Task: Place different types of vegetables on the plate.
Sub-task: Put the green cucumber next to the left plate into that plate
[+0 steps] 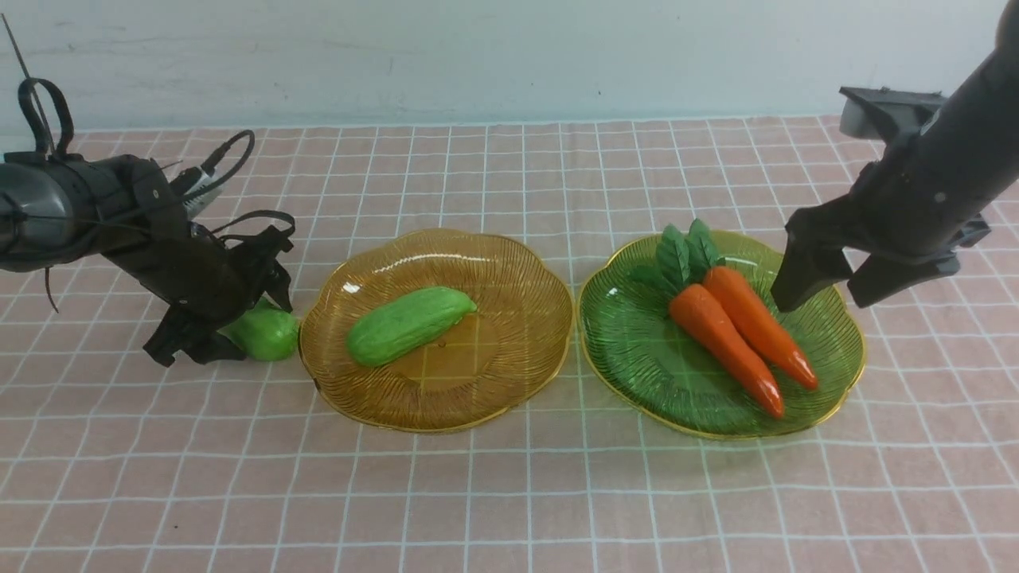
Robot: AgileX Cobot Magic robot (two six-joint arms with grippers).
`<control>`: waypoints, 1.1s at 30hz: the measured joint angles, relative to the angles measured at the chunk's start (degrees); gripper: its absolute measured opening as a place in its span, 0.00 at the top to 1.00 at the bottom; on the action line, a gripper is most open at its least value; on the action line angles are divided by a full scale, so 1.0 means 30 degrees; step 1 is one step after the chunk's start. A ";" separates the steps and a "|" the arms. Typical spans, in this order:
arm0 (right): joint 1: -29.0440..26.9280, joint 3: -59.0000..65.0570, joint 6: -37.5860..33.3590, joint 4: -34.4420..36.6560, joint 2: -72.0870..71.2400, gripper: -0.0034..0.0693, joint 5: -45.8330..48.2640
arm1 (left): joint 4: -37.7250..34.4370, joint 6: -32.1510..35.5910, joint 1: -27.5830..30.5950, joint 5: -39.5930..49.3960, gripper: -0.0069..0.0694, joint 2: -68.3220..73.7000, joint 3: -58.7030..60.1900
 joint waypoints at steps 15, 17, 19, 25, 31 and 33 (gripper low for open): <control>0.0000 0.0000 -0.0016 0.0000 0.0000 0.24 -0.0017 | -0.1690 0.9560 -0.1732 0.3511 0.52 -0.4643 -0.0683; 0.0000 0.0000 -0.0016 0.0000 -0.0065 0.32 -0.0034 | -0.2318 1.1150 -0.3169 0.4532 0.52 -0.4654 -0.0737; 0.0000 0.0047 -0.0016 -0.0018 -0.0297 0.39 -0.0034 | -0.2482 1.1785 -0.4029 0.4749 0.52 -0.4389 -0.0737; 0.0000 0.2728 0.0042 -0.1407 -0.5952 0.89 -0.0075 | -0.1272 1.3584 -0.7257 0.2695 0.39 -0.2500 -0.0755; 0.0000 0.6663 0.0874 -0.2743 -1.4966 0.97 0.0184 | -0.0841 1.4920 -0.7694 0.1961 0.22 -0.1997 -0.0755; 0.0000 0.7868 0.0896 -0.2763 -1.7904 0.97 0.0190 | -0.0761 1.5104 -0.7694 0.1891 0.21 -0.1997 -0.0755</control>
